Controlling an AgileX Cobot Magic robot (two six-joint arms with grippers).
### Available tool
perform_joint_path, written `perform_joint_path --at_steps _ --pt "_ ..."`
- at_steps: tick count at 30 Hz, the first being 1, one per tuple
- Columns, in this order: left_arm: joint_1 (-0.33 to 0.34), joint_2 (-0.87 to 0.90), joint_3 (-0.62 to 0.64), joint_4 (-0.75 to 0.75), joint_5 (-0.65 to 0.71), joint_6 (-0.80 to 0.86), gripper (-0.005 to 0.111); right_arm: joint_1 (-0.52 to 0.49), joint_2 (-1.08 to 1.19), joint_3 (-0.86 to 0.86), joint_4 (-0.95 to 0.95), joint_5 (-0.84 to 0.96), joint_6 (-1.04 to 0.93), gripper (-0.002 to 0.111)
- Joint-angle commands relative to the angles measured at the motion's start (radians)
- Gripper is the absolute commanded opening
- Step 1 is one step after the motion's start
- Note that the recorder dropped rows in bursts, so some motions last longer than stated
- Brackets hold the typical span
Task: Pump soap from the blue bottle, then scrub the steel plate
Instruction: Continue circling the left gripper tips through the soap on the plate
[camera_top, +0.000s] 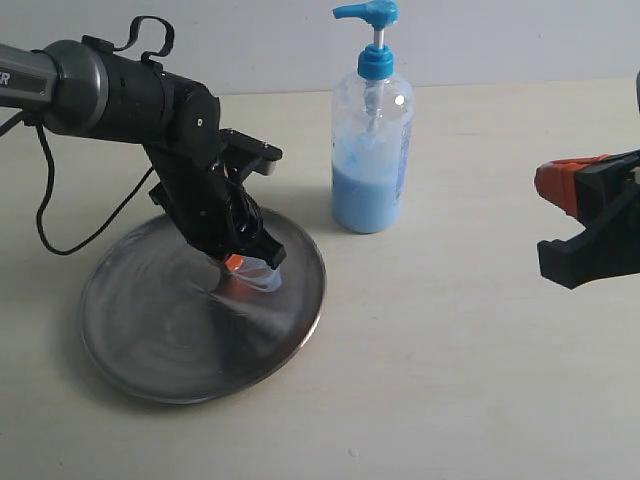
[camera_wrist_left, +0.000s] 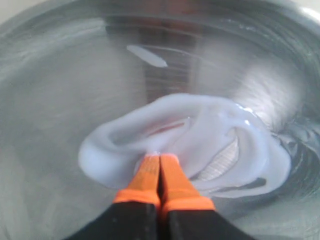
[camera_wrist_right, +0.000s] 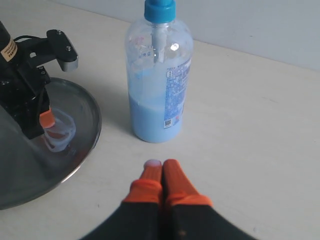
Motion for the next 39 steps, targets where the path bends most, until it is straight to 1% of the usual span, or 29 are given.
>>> perform_joint_path --at_steps 1,33,39 --pt "0.002 0.005 0.005 0.017 0.058 -0.023 0.0 0.002 -0.008 0.002 0.003 -0.014 0.002 0.0" --pt "0.002 -0.02 0.005 0.019 0.115 -0.029 0.0 0.002 -0.008 0.002 0.003 -0.014 0.002 0.0" --pt "0.0 -0.02 0.005 -0.026 0.119 -0.029 0.0 0.002 -0.008 0.002 0.003 -0.014 0.001 0.0"
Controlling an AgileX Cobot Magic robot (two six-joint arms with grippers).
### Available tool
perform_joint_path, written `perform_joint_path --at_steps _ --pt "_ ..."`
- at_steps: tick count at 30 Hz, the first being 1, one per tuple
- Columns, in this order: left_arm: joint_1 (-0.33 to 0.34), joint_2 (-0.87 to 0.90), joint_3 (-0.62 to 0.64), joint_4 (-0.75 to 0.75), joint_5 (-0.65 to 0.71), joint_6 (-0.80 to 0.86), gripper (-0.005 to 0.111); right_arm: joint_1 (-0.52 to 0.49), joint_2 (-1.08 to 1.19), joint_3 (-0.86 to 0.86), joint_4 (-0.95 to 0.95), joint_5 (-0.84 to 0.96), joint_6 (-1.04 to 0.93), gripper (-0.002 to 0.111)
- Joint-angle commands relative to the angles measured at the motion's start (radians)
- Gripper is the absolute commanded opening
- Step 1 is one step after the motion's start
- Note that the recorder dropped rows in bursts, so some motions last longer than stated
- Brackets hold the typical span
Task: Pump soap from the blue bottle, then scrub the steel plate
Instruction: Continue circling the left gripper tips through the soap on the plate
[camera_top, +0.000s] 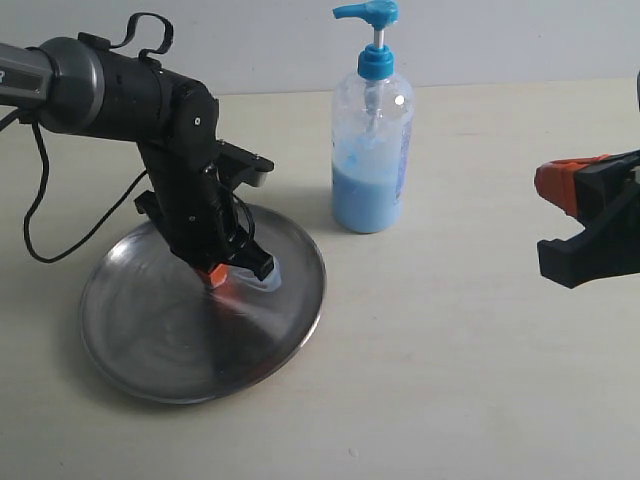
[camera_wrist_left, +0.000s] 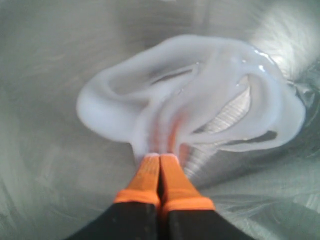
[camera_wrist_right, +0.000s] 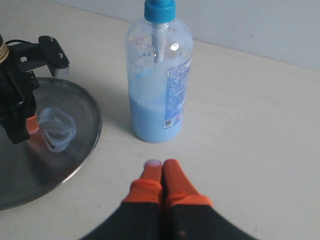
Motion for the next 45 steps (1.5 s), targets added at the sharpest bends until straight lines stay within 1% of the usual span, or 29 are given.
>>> perform_joint_path --at_steps 1,4,11,16,20,23,28,29,32,35,37,39,41,42,45 --pt "0.0 -0.009 0.005 -0.041 0.013 -0.007 0.0 0.002 -0.008 0.002 0.001 -0.014 0.001 0.0" --pt "0.0 -0.009 0.005 -0.104 0.02 0.004 0.0 0.002 -0.008 0.002 0.001 -0.014 0.001 0.0" --pt "0.0 -0.009 0.005 -0.179 0.041 0.035 0.0 0.002 -0.008 0.002 0.001 -0.014 0.001 0.0" --pt "0.0 -0.009 0.005 -0.308 0.048 0.113 0.0 0.002 -0.008 0.002 0.001 -0.01 0.001 0.0" --pt "-0.006 -0.009 0.005 -0.344 0.042 0.14 0.0 0.002 -0.008 0.002 0.001 -0.005 0.001 0.0" --pt "-0.018 -0.009 0.005 -0.346 -0.004 0.144 0.0 0.002 -0.008 0.002 0.001 -0.01 0.001 0.0" --pt "-0.027 -0.004 0.005 -0.346 -0.143 0.12 0.0 0.002 -0.008 0.002 0.001 -0.012 0.001 0.0" --pt "-0.027 0.003 0.005 -0.338 -0.162 0.099 0.0 0.002 -0.008 0.002 0.001 -0.012 0.001 0.0" --pt "-0.027 0.018 0.005 -0.249 -0.201 0.007 0.0 0.002 -0.008 0.002 0.001 -0.017 0.001 0.0" --pt "-0.023 0.02 0.005 -0.12 -0.203 -0.083 0.0 0.002 -0.008 0.002 0.001 -0.019 0.001 0.0" --pt "-0.019 0.015 0.005 -0.061 -0.194 -0.134 0.0 0.002 -0.008 0.002 0.001 -0.022 0.001 0.0" --pt "-0.008 0.006 0.005 0.0 -0.167 -0.161 0.0 0.002 -0.008 0.002 0.001 -0.022 0.001 0.0" --pt "0.001 0.003 0.005 0.059 -0.109 -0.17 0.0 0.002 -0.008 0.002 0.011 -0.025 0.001 0.0" --pt "0.003 0.003 0.005 0.112 -0.071 -0.188 0.0 0.002 -0.008 0.002 0.02 -0.028 0.001 0.0" --pt "0.003 0.001 0.005 0.136 -0.037 -0.203 0.0 0.002 -0.008 0.002 0.02 -0.028 0.001 0.0"
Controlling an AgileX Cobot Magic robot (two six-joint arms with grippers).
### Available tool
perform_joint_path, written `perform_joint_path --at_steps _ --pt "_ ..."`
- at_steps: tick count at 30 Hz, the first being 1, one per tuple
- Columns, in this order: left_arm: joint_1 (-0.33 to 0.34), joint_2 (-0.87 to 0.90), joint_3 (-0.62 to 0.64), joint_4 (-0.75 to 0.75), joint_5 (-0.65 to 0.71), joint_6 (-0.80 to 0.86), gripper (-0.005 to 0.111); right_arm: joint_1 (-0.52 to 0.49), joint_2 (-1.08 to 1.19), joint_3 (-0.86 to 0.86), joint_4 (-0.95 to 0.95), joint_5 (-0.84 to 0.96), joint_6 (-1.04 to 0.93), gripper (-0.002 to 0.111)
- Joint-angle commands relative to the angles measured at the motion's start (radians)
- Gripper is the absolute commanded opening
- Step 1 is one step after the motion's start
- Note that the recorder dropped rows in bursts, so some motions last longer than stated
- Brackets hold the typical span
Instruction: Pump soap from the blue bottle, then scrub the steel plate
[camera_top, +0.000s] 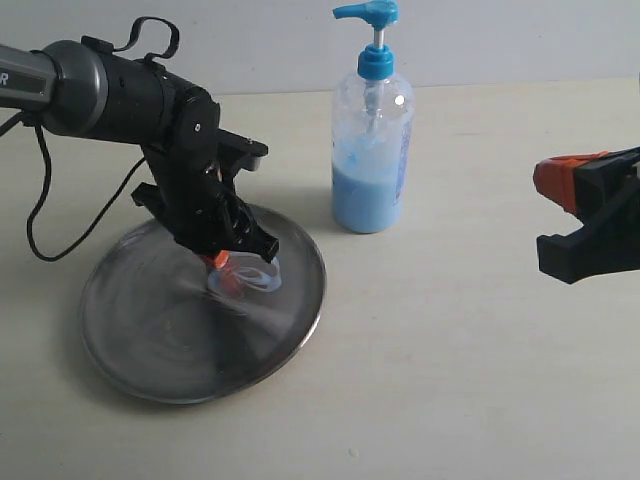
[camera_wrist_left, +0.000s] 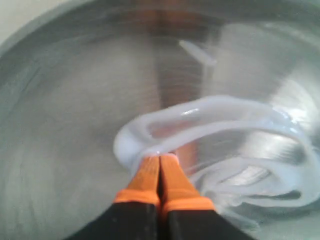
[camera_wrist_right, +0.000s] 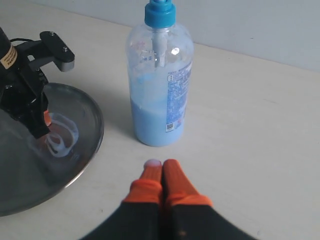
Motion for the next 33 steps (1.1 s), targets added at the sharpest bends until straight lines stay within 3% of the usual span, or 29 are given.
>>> perform_joint_path --at_steps 1,8,19,33 --pt "0.001 -0.007 0.003 0.036 0.066 -0.023 0.0 0.002 -0.008 0.002 0.003 -0.016 0.001 0.0" --pt "-0.001 -0.011 0.003 -0.099 0.025 0.029 0.0 0.002 -0.008 0.002 0.003 -0.029 0.001 0.0" --pt "-0.001 -0.012 0.003 -0.163 -0.124 0.027 0.0 0.002 -0.008 0.002 0.003 -0.025 0.003 0.0" --pt "0.0 -0.244 0.003 -0.155 -0.039 0.055 0.0 0.002 -0.008 0.002 0.003 -0.017 0.003 0.0"
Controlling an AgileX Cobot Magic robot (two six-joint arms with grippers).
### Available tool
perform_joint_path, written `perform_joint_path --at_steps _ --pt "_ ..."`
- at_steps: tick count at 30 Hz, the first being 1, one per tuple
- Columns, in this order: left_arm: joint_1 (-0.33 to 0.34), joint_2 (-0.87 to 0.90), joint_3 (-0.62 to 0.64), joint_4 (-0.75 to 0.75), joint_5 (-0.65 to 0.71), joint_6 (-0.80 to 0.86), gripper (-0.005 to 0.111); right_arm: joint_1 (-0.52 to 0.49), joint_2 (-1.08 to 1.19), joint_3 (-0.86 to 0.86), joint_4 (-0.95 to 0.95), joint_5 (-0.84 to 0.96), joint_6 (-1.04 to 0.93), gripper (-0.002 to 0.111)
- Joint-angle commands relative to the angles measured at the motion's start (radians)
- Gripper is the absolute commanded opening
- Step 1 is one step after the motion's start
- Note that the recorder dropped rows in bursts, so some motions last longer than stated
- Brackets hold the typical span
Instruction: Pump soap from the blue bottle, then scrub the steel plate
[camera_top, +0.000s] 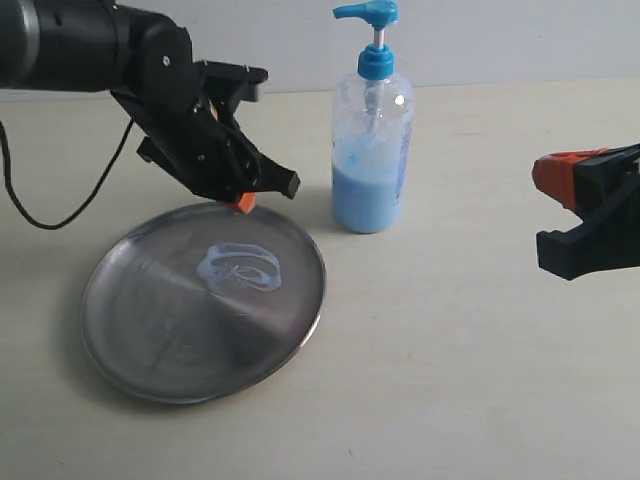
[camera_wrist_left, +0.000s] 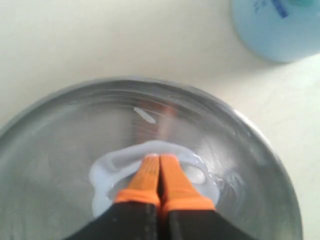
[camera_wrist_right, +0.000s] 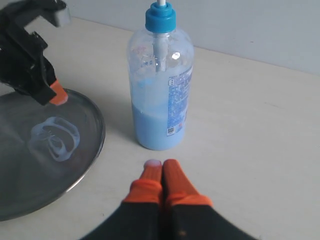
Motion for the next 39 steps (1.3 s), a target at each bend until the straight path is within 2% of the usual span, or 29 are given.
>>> perform_joint_path --at_steps 1,16,29,39 --pt "0.0 -0.102 0.001 -0.005 0.069 0.008 0.0 0.002 -0.008 0.002 -0.001 -0.002 0.003 0.0" --pt "0.0 -0.414 0.025 -0.007 0.276 -0.045 0.0 0.002 -0.008 0.002 -0.001 -0.001 0.002 0.0" --pt "0.0 -0.796 0.287 -0.003 0.254 -0.053 0.0 0.002 -0.008 0.002 -0.001 0.005 0.002 0.0" --pt "0.0 -1.113 0.437 -0.003 0.2 -0.053 0.0 0.002 -0.008 0.002 -0.001 0.008 0.002 0.0"
